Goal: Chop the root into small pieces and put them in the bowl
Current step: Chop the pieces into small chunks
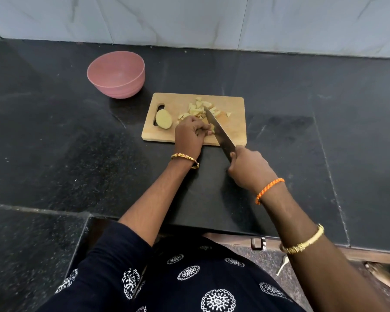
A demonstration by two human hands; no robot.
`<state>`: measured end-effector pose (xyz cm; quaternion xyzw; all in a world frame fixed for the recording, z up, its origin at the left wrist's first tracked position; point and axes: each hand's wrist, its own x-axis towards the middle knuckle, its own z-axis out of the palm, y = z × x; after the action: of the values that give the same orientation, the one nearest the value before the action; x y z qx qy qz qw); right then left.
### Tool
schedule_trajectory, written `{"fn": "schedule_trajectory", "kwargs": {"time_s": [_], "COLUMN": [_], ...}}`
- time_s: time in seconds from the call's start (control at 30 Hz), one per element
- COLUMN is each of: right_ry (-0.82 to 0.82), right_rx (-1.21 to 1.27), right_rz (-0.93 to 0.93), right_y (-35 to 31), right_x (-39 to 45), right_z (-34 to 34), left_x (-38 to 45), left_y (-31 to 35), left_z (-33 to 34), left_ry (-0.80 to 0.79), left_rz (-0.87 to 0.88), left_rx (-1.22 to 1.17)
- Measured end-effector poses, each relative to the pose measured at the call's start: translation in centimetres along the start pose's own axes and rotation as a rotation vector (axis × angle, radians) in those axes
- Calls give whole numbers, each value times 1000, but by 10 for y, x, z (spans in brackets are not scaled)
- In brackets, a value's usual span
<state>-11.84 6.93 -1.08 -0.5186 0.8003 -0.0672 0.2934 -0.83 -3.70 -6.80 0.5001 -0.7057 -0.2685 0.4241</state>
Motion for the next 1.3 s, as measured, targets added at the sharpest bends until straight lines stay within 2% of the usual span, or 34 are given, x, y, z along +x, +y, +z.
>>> {"fn": "schedule_trajectory", "kwargs": {"time_s": [0.07,0.2,0.37,0.57,1.07,1.3], "right_ry": [14,155,99,105,119,43], "right_rx": [-1,91,105,72,-76,-76], "right_rz": [8,-9,-6,-12,-25,10], "right_y": [7,0,-21,-23,-31,-11], "right_x": [-11,-7,11,12,14,-9], "right_z": [-2,-10,-7,-5,6,2], "left_x": [-1,0,-1,1,0,-5], "left_y": [-1,-1,3,4,9,15], "left_z": [0,-1,-5,-7,-13,-8], "left_ry": [-28,-43,-50,-69,-136,-58], "left_rz": [-13,-34,-50,-100,-48,-80], "left_rx": [22,32,16,-12,91,120]}}
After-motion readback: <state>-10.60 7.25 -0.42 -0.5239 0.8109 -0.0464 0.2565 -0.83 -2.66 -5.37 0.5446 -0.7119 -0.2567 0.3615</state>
